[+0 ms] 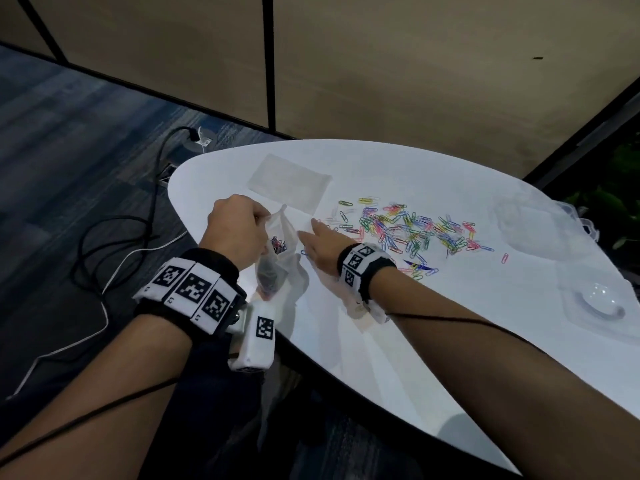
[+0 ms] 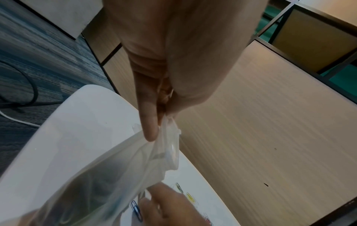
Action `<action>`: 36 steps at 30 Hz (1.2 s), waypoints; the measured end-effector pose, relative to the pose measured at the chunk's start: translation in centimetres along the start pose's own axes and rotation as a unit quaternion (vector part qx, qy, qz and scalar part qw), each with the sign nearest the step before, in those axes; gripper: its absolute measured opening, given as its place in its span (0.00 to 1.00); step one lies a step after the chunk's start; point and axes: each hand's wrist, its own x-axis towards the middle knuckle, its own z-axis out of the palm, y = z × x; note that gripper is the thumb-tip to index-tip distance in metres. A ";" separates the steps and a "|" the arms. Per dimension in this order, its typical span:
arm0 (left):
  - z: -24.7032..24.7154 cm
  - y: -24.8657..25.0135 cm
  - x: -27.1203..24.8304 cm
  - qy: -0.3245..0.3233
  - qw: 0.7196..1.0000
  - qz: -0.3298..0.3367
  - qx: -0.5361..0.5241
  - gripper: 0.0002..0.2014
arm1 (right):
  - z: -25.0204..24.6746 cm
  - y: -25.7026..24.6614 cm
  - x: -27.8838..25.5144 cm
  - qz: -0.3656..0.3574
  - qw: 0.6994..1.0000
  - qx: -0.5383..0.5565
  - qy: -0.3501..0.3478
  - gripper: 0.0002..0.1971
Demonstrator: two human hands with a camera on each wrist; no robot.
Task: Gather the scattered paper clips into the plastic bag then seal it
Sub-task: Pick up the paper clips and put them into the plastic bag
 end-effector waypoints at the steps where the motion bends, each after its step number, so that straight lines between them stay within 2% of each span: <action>1: 0.0 0.0 0.0 -0.002 1.000 0.000 0.001 0.10 | 0.6 -0.1 -0.5 -0.018 0.999 -0.028 0.003 0.26; 4: -0.1 0.2 -0.1 -0.009 1.000 0.003 0.009 0.11 | 2.1 0.2 -3.7 -0.087 0.983 -0.156 0.032 0.27; 7: -0.1 0.7 -0.6 -0.020 1.000 0.000 0.021 0.12 | 3.0 1.8 -6.6 -0.058 0.974 -0.216 0.026 0.28; 10: 0.3 1.6 -1.3 -0.030 0.999 -0.002 0.022 0.13 | 3.4 3.6 -7.5 -0.043 0.984 -0.171 0.022 0.27; 13: 0.7 2.2 -1.8 -0.042 0.998 0.010 0.036 0.13 | 3.5 4.3 -7.5 -0.063 0.986 -0.124 0.096 0.12; 15: 0.9 2.3 -2.0 -0.051 0.998 0.022 0.043 0.13 | 3.2 4.3 -7.7 -0.049 0.985 -0.106 0.129 0.10; 18: 1.0 2.4 -2.2 -0.058 0.997 0.032 0.050 0.13 | 2.2 5.0 -8.1 0.016 0.988 -0.041 0.147 0.10; 20: 1.1 2.5 -2.2 -0.063 0.996 0.038 0.055 0.14 | 1.4 5.6 -8.3 0.082 0.979 0.057 0.179 0.09; 22: 1.3 2.7 -2.2 -0.069 0.995 0.043 0.059 0.15 | 0.5 6.1 -8.6 0.152 0.946 0.185 0.219 0.07; 25: 1.7 3.0 -2.2 -0.072 0.994 0.042 0.066 0.15 | -1.2 6.1 -9.4 0.207 0.866 0.379 0.252 0.06; 27: 1.9 3.2 -2.3 -0.071 0.994 0.043 0.067 0.15 | -2.7 5.2 -10.1 0.191 0.813 0.470 0.288 0.06; 29: 1.9 3.3 -2.3 -0.074 0.994 0.044 0.064 0.14 | -4.1 3.3 -10.9 0.141 0.752 0.560 0.318 0.08; 31: 2.0 3.3 -2.3 -0.079 0.994 0.045 0.060 0.14 | -4.9 1.0 -11.5 0.083 0.705 0.631 0.312 0.10; 33: 2.1 3.3 -2.3 -0.081 0.994 0.049 0.055 0.15 | -5.1 -1.5 -11.7 0.047 0.683 0.674 0.277 0.09; 36: 2.3 3.5 -2.5 -0.089 0.993 0.054 0.048 0.14 | -4.4 -4.2 -11.1 0.065 0.699 0.671 0.241 0.05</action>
